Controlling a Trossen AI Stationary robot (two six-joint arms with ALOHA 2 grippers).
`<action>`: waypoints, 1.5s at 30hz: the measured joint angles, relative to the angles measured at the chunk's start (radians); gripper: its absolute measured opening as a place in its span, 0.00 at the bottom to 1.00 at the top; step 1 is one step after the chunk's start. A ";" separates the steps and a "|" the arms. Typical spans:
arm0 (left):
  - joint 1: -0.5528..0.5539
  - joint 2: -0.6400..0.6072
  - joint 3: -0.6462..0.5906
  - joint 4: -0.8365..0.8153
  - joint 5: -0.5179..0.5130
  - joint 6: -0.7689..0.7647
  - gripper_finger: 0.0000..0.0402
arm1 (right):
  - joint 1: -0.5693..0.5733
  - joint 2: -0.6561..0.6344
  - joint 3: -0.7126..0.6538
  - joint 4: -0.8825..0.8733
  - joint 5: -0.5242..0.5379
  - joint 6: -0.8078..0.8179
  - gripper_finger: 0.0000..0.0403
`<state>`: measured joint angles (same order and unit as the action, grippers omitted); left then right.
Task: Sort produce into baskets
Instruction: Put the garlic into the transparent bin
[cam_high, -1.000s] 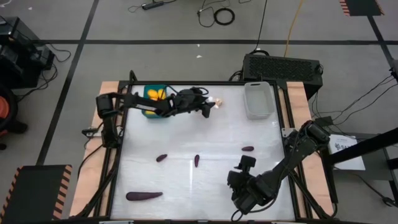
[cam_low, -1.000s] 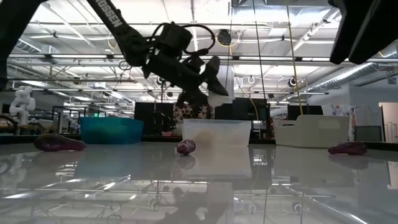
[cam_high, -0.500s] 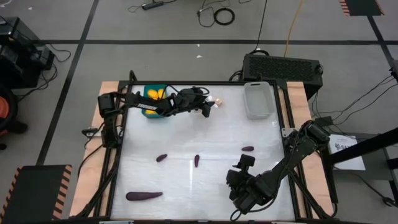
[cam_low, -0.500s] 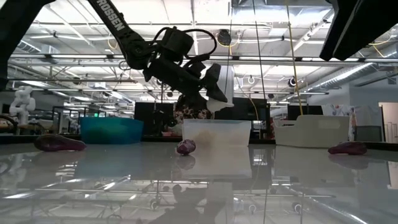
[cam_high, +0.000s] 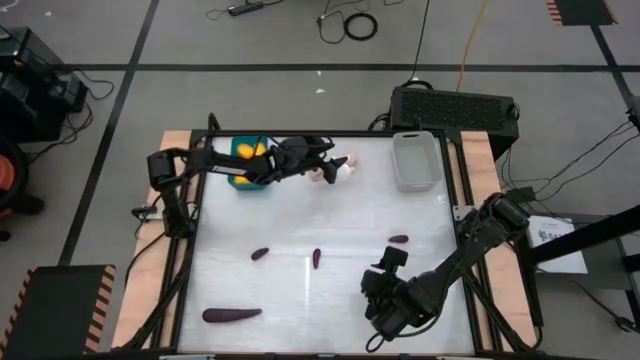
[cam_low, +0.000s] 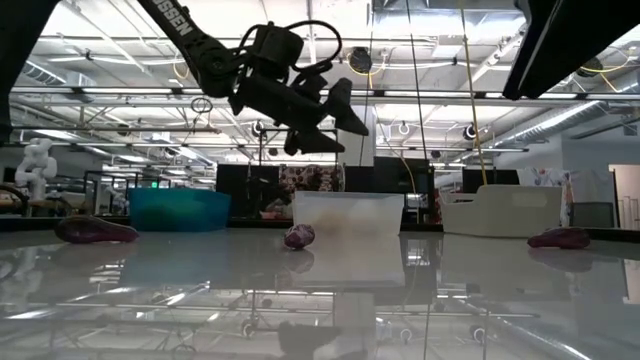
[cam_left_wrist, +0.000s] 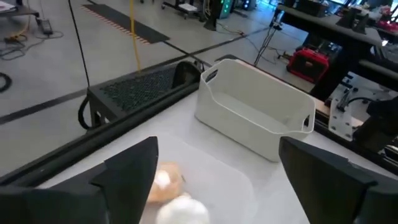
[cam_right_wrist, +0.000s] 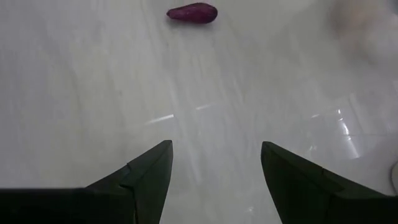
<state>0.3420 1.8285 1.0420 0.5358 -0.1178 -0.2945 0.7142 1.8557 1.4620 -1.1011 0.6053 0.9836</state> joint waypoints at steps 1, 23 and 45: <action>0.001 -0.007 0.000 -0.008 0.008 0.005 0.86 | -0.001 0.000 0.000 0.001 -0.009 0.001 0.59; -0.421 -0.371 -0.002 -0.959 0.179 -0.092 0.87 | 0.084 0.000 0.000 -0.310 -0.376 0.674 0.59; -0.715 -0.265 -0.002 -0.770 -0.130 -0.144 0.87 | 0.086 0.001 -0.231 -0.100 -0.558 0.707 0.59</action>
<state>-0.3734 1.5633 1.0401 -0.2340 -0.2474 -0.4383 0.8005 1.8565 1.2309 -1.2008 0.0471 1.6903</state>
